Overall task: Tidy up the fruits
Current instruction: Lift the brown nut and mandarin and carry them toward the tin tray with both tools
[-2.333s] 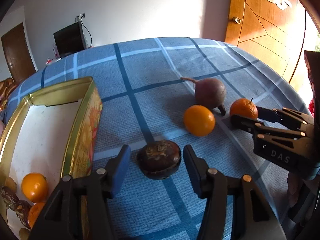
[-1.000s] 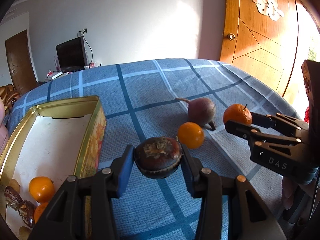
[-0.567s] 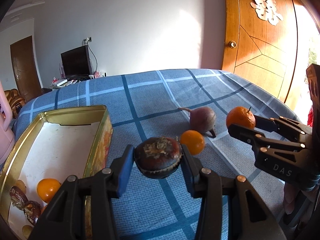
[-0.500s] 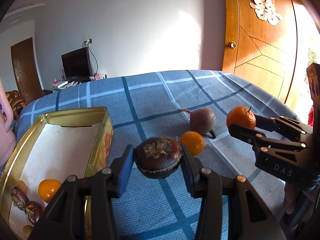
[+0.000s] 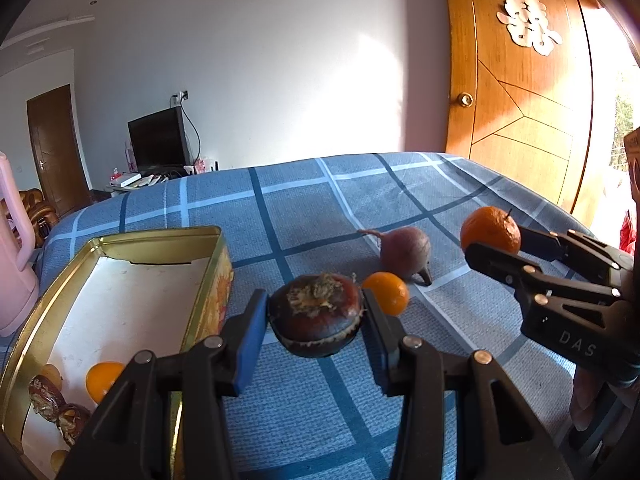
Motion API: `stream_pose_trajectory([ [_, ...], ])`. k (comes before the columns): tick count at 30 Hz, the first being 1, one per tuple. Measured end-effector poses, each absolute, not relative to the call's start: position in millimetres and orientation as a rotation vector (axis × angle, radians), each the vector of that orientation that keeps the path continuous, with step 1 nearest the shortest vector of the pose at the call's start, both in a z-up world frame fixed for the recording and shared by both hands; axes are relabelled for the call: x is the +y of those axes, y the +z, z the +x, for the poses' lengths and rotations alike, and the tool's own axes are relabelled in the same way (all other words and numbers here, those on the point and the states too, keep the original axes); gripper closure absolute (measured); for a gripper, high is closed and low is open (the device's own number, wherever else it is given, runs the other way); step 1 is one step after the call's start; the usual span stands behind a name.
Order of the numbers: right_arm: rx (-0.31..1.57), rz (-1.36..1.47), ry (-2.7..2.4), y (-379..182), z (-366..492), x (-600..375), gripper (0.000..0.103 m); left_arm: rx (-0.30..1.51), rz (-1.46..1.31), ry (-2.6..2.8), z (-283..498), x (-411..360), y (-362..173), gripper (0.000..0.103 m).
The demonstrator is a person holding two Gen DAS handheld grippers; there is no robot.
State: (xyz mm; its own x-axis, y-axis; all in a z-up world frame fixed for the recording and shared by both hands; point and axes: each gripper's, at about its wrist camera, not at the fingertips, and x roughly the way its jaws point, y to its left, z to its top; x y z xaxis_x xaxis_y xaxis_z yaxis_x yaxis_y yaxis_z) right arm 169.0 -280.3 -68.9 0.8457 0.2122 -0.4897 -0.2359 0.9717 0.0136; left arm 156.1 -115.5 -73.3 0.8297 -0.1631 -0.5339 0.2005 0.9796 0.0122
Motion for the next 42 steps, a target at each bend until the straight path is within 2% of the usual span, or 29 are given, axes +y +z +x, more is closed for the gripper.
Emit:
stream_pose_trajectory([
  [42, 0.345, -0.060, 0.275, -56, 135, -275, 0.053, 0.394, 0.130, -0.153, 127, -122, -61, 0.056],
])
